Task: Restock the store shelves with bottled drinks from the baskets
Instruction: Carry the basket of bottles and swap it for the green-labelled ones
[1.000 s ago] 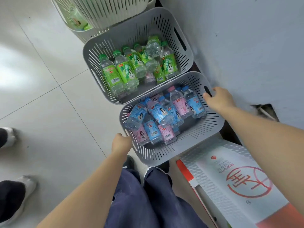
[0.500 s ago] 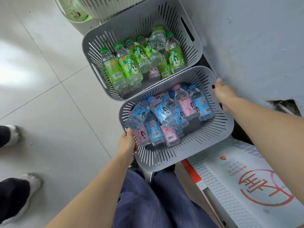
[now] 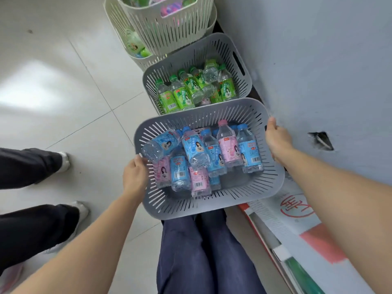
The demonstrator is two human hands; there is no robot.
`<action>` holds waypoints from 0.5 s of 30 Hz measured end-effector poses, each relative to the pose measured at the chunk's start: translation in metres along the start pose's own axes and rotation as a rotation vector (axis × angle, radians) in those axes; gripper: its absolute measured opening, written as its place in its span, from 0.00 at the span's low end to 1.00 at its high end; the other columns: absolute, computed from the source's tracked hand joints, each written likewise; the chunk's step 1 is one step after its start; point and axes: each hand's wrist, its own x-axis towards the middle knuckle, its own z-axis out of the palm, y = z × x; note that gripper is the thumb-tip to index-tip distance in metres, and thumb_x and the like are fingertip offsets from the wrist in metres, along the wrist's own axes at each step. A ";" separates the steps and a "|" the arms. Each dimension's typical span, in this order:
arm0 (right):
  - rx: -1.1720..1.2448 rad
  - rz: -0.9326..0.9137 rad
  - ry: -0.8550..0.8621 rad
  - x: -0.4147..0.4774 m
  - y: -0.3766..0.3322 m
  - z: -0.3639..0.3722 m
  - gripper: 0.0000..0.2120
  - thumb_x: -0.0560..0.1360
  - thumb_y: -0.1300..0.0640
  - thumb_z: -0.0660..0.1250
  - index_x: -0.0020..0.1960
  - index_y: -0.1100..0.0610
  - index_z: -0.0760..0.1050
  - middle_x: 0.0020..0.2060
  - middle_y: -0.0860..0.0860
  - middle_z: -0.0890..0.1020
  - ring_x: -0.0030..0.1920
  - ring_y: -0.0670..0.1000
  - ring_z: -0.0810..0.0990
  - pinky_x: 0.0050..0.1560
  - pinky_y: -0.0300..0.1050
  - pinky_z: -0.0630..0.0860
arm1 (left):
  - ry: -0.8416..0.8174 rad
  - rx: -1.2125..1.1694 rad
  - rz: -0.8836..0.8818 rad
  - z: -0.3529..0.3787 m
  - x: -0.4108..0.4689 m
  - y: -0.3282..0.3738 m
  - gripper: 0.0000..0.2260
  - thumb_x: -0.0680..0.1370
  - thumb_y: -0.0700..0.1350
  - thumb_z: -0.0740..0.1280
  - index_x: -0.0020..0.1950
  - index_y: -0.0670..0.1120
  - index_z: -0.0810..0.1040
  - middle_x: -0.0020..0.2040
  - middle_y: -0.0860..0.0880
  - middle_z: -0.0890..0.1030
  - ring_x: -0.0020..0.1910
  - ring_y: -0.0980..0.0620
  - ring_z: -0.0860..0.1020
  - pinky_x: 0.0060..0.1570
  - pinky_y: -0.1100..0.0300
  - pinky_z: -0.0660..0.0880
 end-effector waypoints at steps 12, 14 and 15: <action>0.307 0.047 0.125 -0.169 -0.066 -0.125 0.30 0.80 0.37 0.47 0.50 0.61 0.75 0.37 0.54 0.74 0.42 0.56 0.75 0.47 0.52 0.73 | -0.114 -0.134 0.319 -0.170 -0.102 0.102 0.10 0.81 0.46 0.57 0.42 0.44 0.71 0.32 0.44 0.73 0.26 0.49 0.67 0.26 0.58 0.64; 0.361 0.060 0.162 -0.199 -0.064 -0.142 0.29 0.80 0.38 0.46 0.41 0.60 0.71 0.35 0.53 0.72 0.35 0.54 0.72 0.44 0.51 0.69 | -0.168 -0.151 0.399 -0.195 -0.120 0.118 0.09 0.81 0.46 0.58 0.43 0.45 0.71 0.32 0.45 0.73 0.25 0.50 0.67 0.25 0.59 0.64; 0.386 0.067 0.180 -0.215 -0.063 -0.150 0.29 0.80 0.38 0.46 0.39 0.59 0.69 0.34 0.52 0.71 0.33 0.53 0.70 0.44 0.50 0.68 | -0.198 -0.151 0.433 -0.206 -0.128 0.125 0.08 0.80 0.47 0.58 0.43 0.45 0.71 0.31 0.46 0.73 0.25 0.50 0.67 0.25 0.59 0.65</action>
